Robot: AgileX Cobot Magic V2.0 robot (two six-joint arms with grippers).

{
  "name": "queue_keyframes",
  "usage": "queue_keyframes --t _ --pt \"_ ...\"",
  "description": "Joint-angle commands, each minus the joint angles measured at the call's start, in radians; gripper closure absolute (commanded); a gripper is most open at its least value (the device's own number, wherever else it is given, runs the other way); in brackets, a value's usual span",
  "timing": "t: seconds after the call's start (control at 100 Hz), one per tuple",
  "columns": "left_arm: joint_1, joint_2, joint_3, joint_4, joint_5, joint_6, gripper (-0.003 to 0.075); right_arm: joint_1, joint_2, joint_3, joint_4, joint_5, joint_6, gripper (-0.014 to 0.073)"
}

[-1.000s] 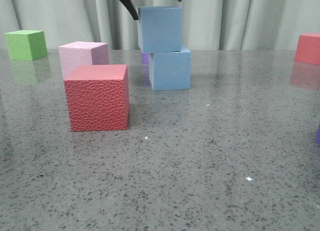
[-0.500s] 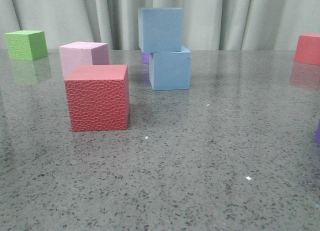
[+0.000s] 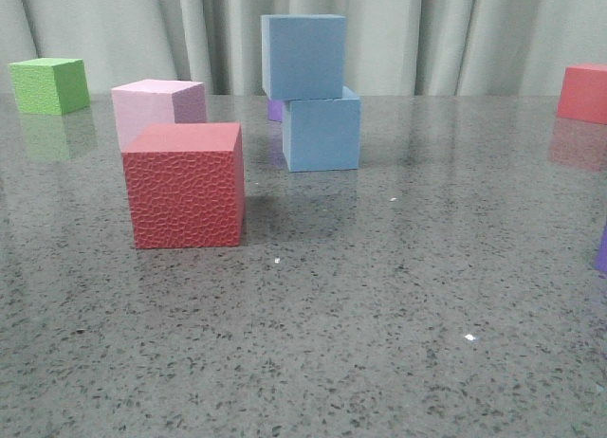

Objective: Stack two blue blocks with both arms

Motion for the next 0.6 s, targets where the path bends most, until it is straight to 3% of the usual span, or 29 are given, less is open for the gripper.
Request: queue_keyframes --t 0.0,0.1,0.17,0.29,0.46,0.59 --pt "-0.008 -0.087 0.020 0.053 0.010 0.013 0.0380 0.000 -0.057 0.007 -0.044 -0.068 -0.003 0.0025" --pt "-0.008 -0.156 0.098 0.087 0.010 0.013 0.0485 0.000 -0.124 0.038 -0.046 -0.060 0.000 0.0050" --pt "-0.008 -0.207 0.161 0.121 0.005 0.013 0.0582 0.000 -0.162 0.056 -0.046 -0.048 0.014 0.0113" --pt "-0.008 -0.306 0.283 0.142 -0.041 0.013 0.0740 0.000 -0.203 0.067 -0.046 -0.014 0.026 0.0336" --pt "-0.008 -0.457 0.466 0.142 -0.167 0.013 0.0738 -0.017 -0.228 0.067 -0.050 0.021 0.026 0.0672" --pt "-0.008 -0.571 0.622 0.144 -0.228 0.013 0.0738 -0.029 -0.232 0.067 -0.066 0.041 0.026 0.0661"
